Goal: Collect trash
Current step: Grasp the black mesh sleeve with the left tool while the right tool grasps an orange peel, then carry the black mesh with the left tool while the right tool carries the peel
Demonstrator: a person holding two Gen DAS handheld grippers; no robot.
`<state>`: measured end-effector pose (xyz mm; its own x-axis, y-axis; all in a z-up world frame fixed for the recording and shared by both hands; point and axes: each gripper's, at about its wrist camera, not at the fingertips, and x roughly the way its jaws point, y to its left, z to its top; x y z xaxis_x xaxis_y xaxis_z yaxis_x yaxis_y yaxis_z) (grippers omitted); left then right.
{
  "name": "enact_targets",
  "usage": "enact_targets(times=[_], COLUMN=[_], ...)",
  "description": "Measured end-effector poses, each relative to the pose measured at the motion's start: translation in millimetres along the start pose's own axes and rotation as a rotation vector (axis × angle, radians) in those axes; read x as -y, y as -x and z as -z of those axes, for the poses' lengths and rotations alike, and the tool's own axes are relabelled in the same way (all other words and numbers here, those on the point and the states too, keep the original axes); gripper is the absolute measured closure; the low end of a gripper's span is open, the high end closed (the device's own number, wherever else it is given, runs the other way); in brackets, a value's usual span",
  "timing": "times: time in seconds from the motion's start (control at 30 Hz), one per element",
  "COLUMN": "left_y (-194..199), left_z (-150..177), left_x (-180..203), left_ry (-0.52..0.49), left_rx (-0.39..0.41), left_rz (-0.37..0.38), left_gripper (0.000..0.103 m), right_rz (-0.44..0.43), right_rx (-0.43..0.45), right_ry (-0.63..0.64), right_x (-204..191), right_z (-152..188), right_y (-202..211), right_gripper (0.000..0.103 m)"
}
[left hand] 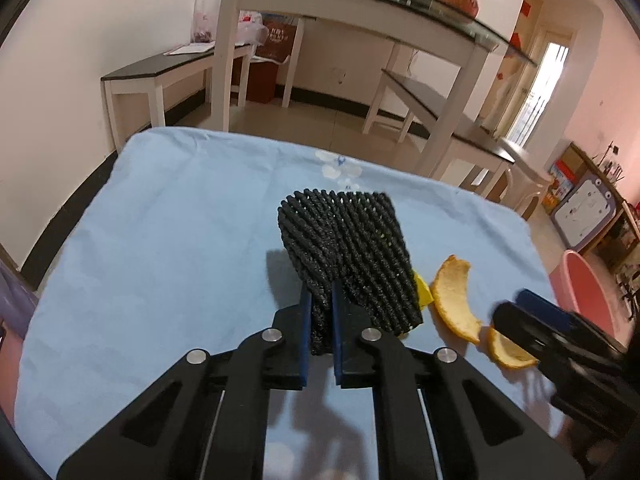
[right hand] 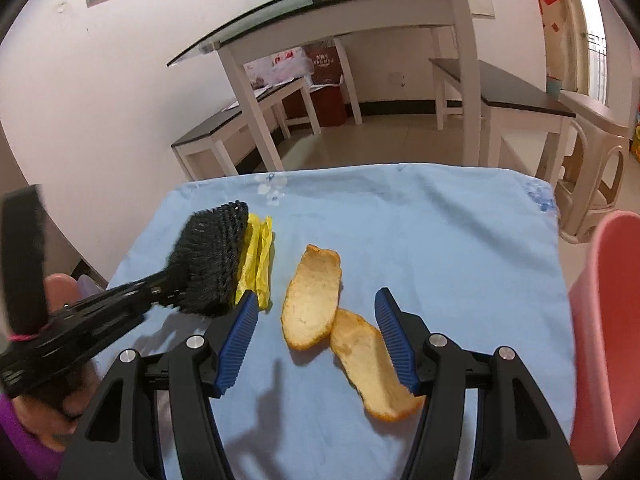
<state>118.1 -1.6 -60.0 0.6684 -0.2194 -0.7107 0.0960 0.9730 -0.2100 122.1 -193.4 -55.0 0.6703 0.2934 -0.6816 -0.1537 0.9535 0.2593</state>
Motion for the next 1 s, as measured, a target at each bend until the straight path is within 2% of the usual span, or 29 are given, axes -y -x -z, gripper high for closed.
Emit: enact_targets(times=[0.23,0.27,0.33,0.4,0.5,0.6,1.0], left_y=[22,25,29,32,35,40,71], left_z=[7,9,12,14,15,18,29], left_x=[-10,-11,-15,-17,-16,-15,2], left_ry=[0.017,0.022,0.035,0.04,0.044,0.042,0.016], left_rx=[0.015,0.015,0.013,0.013,0.015,0.02,0.053], left_rz=[0.027,0.03,0.034,0.036,0.04,0.044,0.077], left_gripper=[0.095,0.095,0.095,0.095,0.095,0.095,0.095], right_rz=[0.003,0.0,-0.013,-0.024,-0.028,-0.034,-0.036], right_rx=[-0.055,-0.066,-0.093,-0.118,-0.122,-0.101,0.033], right_ry=[0.002,-0.002,-0.009,-0.012,-0.021,-0.028,-0.05], right_x=[5,5,6,6,4,1,-10], right_z=[-19,-21,-24,-24,-21,-17,18], right_y=[-37,-41,-51,-58,-57,-46,49], right_gripper=[0.044,0.047,0.06,0.084,0.095,0.099,0.099])
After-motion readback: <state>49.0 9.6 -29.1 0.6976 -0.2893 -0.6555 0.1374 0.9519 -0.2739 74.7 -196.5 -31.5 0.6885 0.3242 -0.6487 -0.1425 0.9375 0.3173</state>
